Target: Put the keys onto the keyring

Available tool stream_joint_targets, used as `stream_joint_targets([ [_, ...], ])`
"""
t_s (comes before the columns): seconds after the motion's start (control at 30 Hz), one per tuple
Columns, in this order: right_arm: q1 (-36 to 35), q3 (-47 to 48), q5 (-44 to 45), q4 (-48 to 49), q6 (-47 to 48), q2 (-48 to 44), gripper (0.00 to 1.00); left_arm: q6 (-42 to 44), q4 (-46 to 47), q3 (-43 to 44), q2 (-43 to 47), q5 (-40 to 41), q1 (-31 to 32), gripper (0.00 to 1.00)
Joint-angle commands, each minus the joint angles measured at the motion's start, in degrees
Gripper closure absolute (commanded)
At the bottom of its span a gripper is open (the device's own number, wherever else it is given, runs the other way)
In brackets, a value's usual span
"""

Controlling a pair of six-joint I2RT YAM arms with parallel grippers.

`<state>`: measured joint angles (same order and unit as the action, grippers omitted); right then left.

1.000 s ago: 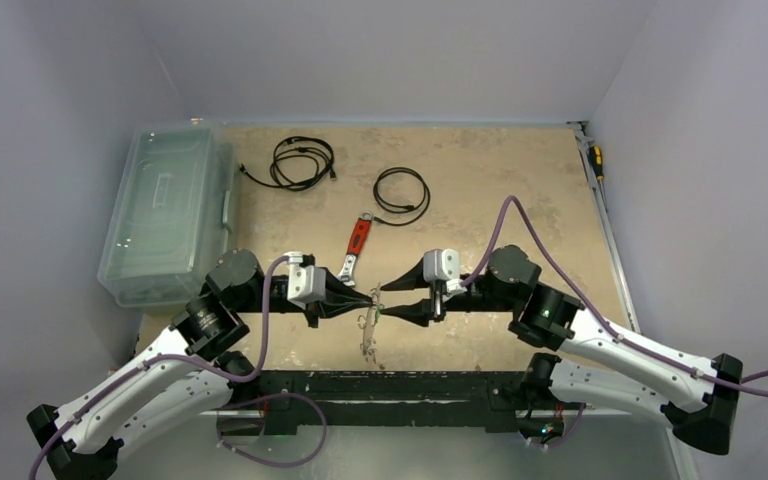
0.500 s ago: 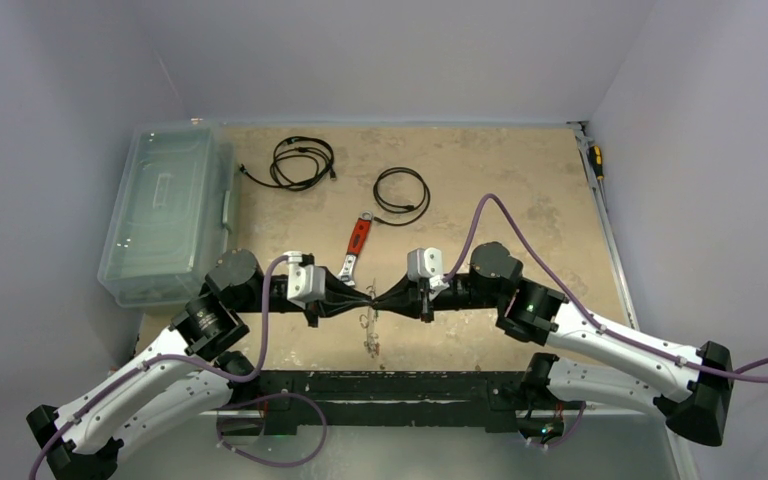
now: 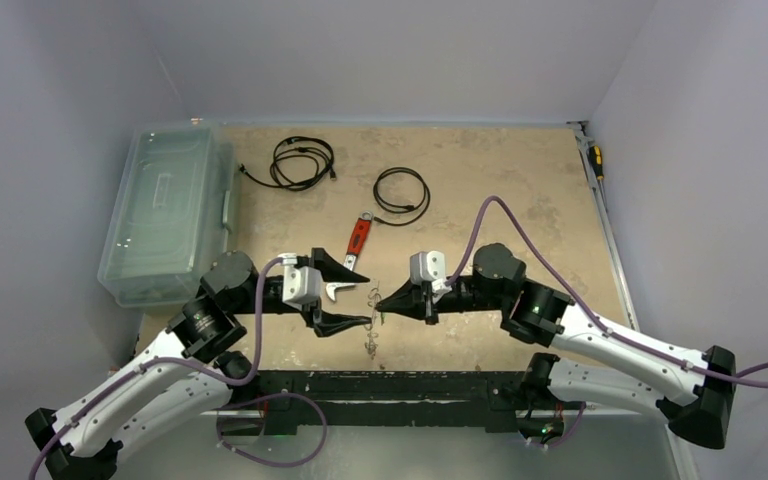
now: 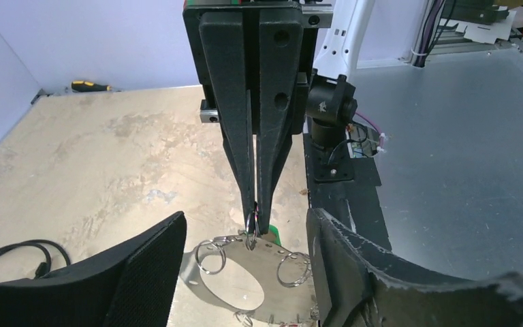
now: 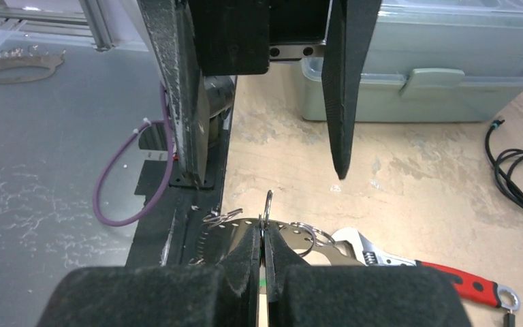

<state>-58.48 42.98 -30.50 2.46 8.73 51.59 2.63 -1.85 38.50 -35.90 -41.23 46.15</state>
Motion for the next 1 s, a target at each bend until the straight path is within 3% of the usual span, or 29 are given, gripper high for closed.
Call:
stream_joint_targets([
  [0.0, -0.05, 3.15, 2.09, -1.08, 1.64, -2.96, 1.0, 0.65, 1.94, 1.09, 1.29, -0.79, -0.03, 0.38],
  [0.2, -0.06, 2.94, 2.55, -1.36, 1.44, -4.04, 1.0, 0.36, 2.07, 1.18, -1.58, -3.94, -0.02, 0.55],
  [0.43, -0.03, 2.99, 1.34, -1.23, 1.46, -4.0, 1.0, -1.77, 5.53, -0.4, -2.85, -5.64, -0.04, 0.59],
  [0.63, -0.05, 3.09, 0.93, -1.05, 1.63, -3.87, 1.0, -2.19, 6.13, -0.77, -3.63, -5.52, -0.01, 0.72],
  [0.97, -0.06, 3.67, -0.37, -1.02, 1.73, -3.72, 1.0, -2.17, 6.06, -0.88, -5.06, -5.16, -0.05, 0.77],
])
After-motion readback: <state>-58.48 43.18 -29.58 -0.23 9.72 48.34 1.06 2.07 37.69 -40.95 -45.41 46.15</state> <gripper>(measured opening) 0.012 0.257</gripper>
